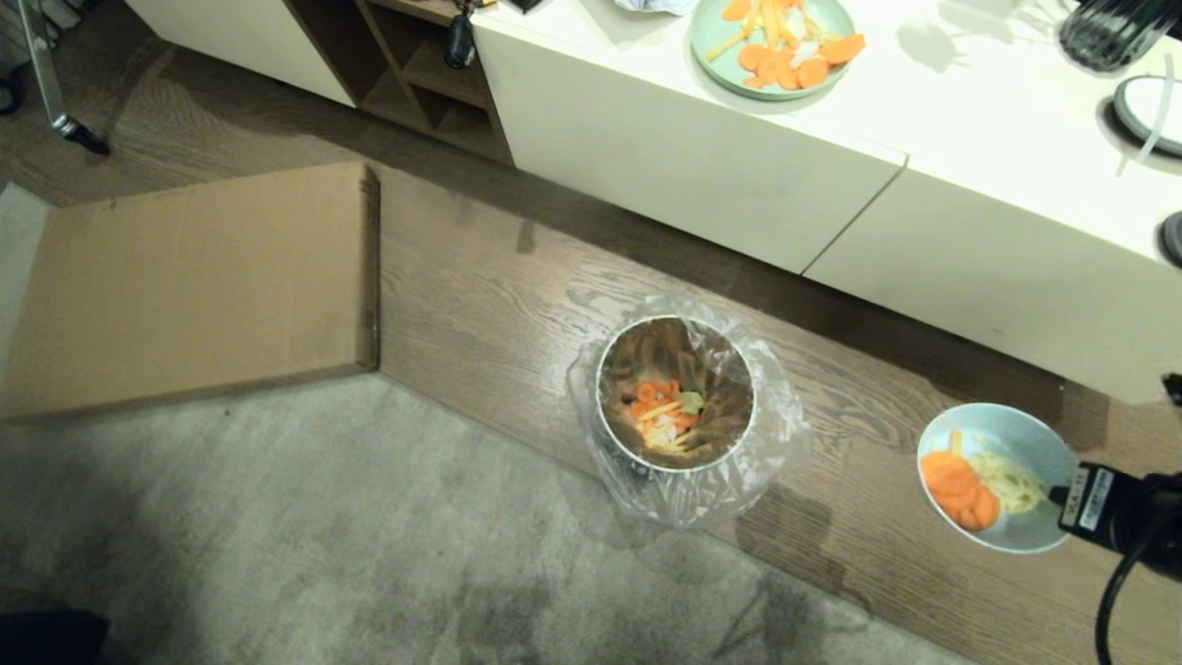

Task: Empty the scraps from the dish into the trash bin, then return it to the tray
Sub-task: Move the bowl over the trash can

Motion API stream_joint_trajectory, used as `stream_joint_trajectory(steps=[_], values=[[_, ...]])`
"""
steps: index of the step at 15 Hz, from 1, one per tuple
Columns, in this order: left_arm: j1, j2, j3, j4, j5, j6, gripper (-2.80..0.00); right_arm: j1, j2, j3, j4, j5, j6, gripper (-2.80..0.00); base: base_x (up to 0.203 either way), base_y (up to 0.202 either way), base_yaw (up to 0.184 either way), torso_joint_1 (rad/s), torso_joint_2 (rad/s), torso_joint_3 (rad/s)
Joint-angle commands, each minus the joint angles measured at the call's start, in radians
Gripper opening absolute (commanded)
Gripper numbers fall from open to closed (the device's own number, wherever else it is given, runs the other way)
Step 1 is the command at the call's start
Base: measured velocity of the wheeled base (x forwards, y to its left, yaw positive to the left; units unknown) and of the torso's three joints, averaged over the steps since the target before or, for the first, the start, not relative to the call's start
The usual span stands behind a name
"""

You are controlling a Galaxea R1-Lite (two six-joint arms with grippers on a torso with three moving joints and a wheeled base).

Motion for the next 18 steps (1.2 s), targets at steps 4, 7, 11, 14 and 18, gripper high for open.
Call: stream_joint_trajectory(steps=[4, 7, 11, 14, 18], values=[[0.000, 0.000, 0.000, 0.000, 0.000, -0.001, -2.80, 0.046, 0.181, -0.167, -0.043, -0.013, -0.069, -2.80, 0.000, 0.000, 0.000, 0.000, 0.00, 0.000], [0.000, 0.000, 0.000, 0.000, 0.000, -0.001, -2.80, 0.128, 0.251, -0.246, -0.063, -0.035, -0.108, -2.80, 0.000, 0.000, 0.000, 0.000, 0.00, 0.000], [0.000, 0.000, 0.000, 0.000, 0.000, -0.001, -2.80, 0.232, 0.339, -0.307, -0.102, -0.046, -0.131, -2.80, 0.000, 0.000, 0.000, 0.000, 0.00, 0.000], [0.000, 0.000, 0.000, 0.000, 0.000, -0.001, -2.80, 0.259, 0.413, -0.316, -0.237, -0.067, -0.226, -2.80, 0.000, 0.000, 0.000, 0.000, 0.00, 0.000], [0.000, 0.000, 0.000, 0.000, 0.000, -0.001, -2.80, 0.281, 0.470, -0.373, -0.317, -0.075, -0.288, -2.80, 0.000, 0.000, 0.000, 0.000, 0.00, 0.000]])
